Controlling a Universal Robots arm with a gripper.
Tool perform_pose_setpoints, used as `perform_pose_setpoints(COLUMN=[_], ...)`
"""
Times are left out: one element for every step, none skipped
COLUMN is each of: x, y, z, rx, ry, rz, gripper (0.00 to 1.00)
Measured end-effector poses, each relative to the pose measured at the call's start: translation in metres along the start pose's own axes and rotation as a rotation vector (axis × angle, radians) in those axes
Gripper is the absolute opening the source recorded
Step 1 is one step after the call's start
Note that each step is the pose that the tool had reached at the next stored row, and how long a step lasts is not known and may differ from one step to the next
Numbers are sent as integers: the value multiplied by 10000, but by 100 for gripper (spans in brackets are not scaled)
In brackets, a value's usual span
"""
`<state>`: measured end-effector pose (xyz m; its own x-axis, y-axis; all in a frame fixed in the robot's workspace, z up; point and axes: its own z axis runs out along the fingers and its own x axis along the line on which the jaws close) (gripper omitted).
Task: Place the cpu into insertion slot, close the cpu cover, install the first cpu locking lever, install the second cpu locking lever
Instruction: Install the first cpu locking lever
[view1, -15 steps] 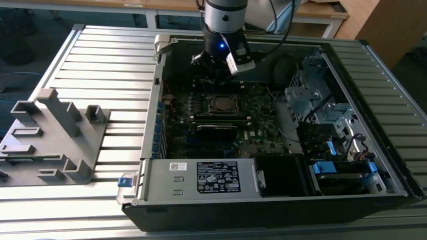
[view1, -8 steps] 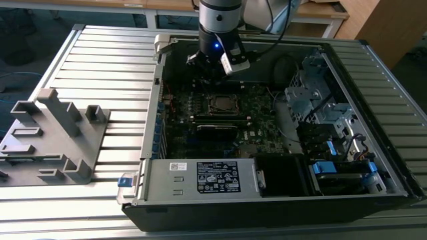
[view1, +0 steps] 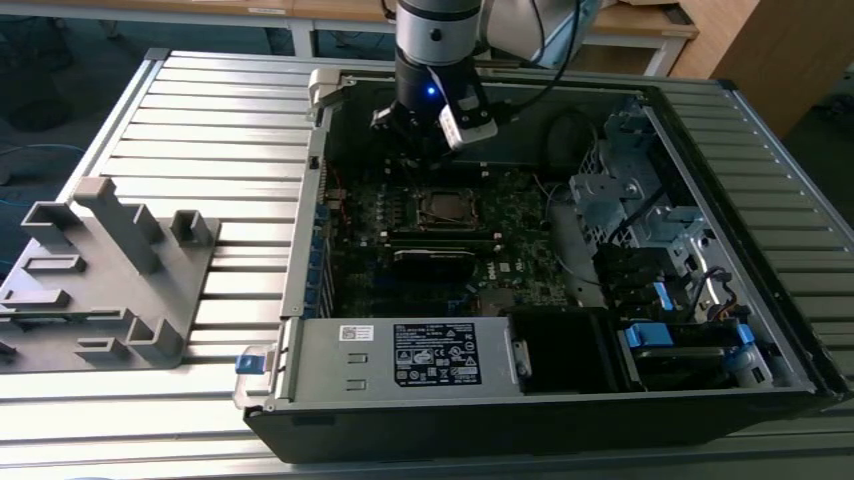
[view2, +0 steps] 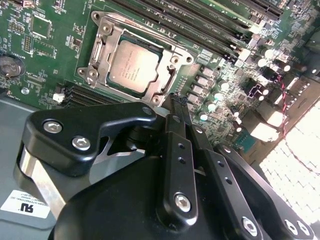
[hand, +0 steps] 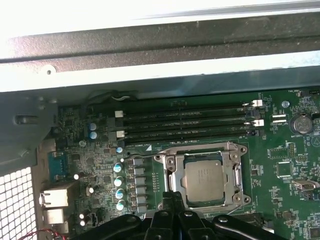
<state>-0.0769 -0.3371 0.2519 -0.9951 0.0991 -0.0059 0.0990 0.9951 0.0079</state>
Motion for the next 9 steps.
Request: perform_pose_setpoints(x=[0,0,0,0,0,-1,-1,-1,0], y=[0,1,1,1,1,1,1,1,1], z=[-5,-10,-17,-21,-24,-24,-24,-25,-25], rx=[-1,-3,-2,-3,-3,-5,-5,-5,-4], ry=[-1,-2,-1,-2,-2,-3,-3,-3,-2], rz=[0,0,0,0,0,0,0,0,0], gripper=[11,11,11,11,11,11,11,11,11])
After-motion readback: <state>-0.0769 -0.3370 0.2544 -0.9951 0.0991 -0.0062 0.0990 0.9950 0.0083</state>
